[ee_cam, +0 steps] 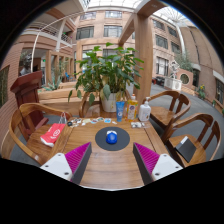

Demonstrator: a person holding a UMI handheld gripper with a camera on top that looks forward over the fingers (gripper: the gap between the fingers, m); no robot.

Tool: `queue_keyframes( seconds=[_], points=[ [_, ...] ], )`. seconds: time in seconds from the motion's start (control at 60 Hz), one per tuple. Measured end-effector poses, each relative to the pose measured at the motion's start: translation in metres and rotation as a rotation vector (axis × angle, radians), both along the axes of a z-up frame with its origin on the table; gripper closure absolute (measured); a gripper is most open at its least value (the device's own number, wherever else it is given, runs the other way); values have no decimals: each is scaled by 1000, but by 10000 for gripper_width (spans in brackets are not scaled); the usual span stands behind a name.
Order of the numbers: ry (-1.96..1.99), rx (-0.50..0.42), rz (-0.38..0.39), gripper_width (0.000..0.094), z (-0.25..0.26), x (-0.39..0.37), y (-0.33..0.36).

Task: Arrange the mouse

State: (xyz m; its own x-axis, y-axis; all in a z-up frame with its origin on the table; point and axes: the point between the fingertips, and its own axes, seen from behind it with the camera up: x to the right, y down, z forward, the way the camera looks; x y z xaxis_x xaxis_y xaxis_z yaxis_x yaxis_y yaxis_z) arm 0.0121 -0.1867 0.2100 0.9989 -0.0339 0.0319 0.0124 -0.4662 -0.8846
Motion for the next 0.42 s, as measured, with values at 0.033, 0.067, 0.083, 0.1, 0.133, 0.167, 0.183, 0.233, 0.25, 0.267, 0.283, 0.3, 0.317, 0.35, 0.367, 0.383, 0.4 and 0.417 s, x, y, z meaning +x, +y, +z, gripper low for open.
queue_keyframes(
  seconds=[0.033,0.067,0.083,0.1,0.133,0.167,0.183,0.233,0.25,0.267,0.283,0.3,0.317,0.35,0.367,0.383,0.4,0.417],
  points=[
    [1,0,6,80,1,-1,-4],
    [2,3,7,83,1,-1,-9],
    [2,4,8,82,2,-1,-10],
    [1,5,9,82,2,-1,-12],
    [1,6,12,82,4,0,-14],
    [4,6,16,82,4,-1,-16],
    [6,5,17,83,4,-2,-15],
    [4,6,19,82,5,-1,-17],
    [0,9,17,79,5,0,-17],
    [-2,10,17,80,6,0,-18],
    [0,9,19,78,6,0,-18],
    [2,8,20,79,6,0,-18],
    [2,6,20,81,5,0,-19],
    [-2,5,18,82,5,1,-19],
    [-5,4,17,83,5,1,-20],
    [-6,3,17,82,4,2,-20],
    [-7,2,17,83,4,2,-20],
    [-6,1,17,81,3,2,-20]
  ],
)
